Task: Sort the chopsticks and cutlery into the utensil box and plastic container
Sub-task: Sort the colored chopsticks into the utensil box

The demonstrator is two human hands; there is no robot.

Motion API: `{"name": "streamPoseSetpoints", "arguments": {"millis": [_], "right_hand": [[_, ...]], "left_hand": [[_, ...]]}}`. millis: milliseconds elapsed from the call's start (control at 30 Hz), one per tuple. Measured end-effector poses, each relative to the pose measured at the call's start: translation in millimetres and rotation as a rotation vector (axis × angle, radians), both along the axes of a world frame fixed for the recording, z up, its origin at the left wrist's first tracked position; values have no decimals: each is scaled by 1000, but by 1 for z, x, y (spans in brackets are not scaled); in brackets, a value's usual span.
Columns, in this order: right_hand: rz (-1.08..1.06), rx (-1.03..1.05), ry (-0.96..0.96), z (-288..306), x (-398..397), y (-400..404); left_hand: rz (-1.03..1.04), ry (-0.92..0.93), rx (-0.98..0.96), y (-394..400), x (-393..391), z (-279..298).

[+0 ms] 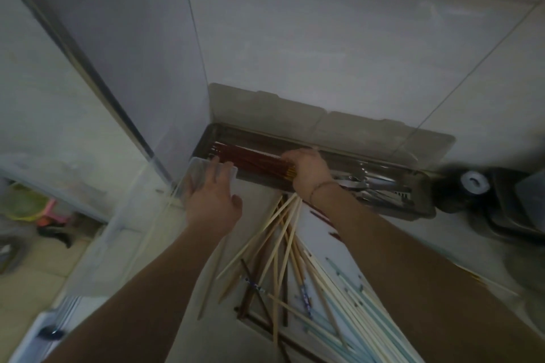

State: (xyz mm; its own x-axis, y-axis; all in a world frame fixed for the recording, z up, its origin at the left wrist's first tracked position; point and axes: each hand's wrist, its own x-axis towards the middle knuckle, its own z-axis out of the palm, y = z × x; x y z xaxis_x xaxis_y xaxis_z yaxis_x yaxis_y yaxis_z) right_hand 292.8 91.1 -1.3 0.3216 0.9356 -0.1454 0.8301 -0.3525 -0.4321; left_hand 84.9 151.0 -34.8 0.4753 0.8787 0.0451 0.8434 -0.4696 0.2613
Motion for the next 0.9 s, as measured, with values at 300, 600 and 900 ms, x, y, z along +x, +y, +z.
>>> {"name": "streamPoseSetpoints", "arguments": {"millis": [300, 600, 900], "right_hand": [[-310, 323, -104, -14, 48, -115], [-349, 169, -353, -40, 33, -267], [-501, 83, -351, -57, 26, -283]], "left_hand": [[1, -15, 2, -1, 0, -4], [5, -8, 18, -1, 1, -5], [17, 4, 17, 0, 3, -5]]}}
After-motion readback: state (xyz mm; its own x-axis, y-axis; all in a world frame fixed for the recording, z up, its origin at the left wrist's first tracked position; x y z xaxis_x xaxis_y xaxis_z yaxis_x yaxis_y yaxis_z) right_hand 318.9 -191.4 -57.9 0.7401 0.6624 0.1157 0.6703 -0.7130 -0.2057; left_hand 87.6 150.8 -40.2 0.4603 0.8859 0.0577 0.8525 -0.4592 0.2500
